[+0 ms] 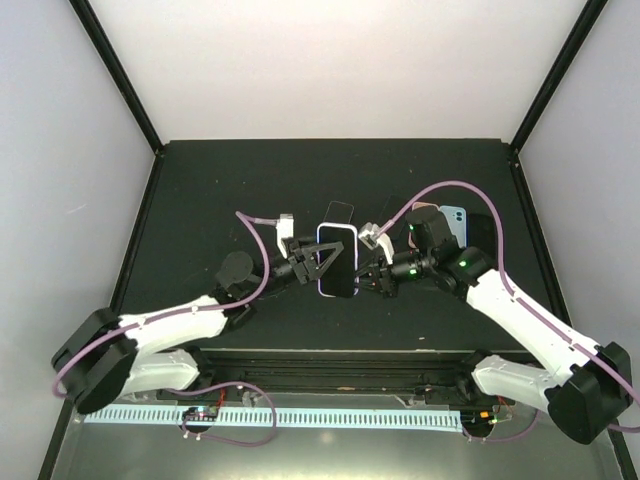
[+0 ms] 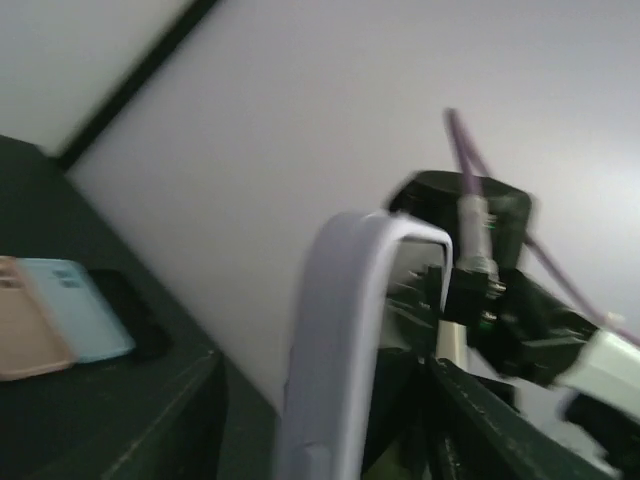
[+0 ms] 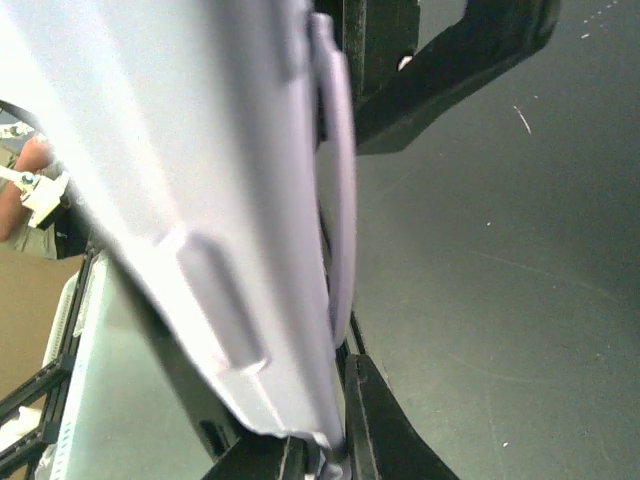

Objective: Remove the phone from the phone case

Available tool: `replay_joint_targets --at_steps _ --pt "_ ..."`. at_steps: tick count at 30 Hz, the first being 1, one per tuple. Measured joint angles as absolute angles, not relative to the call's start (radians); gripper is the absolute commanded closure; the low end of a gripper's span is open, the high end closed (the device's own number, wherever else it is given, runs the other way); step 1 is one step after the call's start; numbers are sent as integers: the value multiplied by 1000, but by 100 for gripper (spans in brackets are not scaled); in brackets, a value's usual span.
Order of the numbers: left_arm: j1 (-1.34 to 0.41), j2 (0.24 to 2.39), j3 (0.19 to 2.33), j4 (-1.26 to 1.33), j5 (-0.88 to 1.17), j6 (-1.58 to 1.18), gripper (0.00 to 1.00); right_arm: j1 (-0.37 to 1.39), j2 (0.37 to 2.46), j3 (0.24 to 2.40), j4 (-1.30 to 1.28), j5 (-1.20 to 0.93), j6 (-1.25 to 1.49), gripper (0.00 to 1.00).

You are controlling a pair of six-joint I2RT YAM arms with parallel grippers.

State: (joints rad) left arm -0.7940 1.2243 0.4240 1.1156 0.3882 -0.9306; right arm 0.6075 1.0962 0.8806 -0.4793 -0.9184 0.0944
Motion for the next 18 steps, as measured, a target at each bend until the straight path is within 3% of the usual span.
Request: replay_joint_targets --at_steps 5,7,10,18 --pt "-809 1054 499 682 173 -803 32 606 1072 849 -460 -837 190 99" --pt "-815 993 509 566 93 -765 32 606 1055 816 -446 -783 237 99" --pt "-837 932 535 385 -40 -701 40 603 1053 781 -446 -694 301 99" --pt "-1062 1057 674 44 -370 -558 39 593 1111 761 -432 -574 424 99"
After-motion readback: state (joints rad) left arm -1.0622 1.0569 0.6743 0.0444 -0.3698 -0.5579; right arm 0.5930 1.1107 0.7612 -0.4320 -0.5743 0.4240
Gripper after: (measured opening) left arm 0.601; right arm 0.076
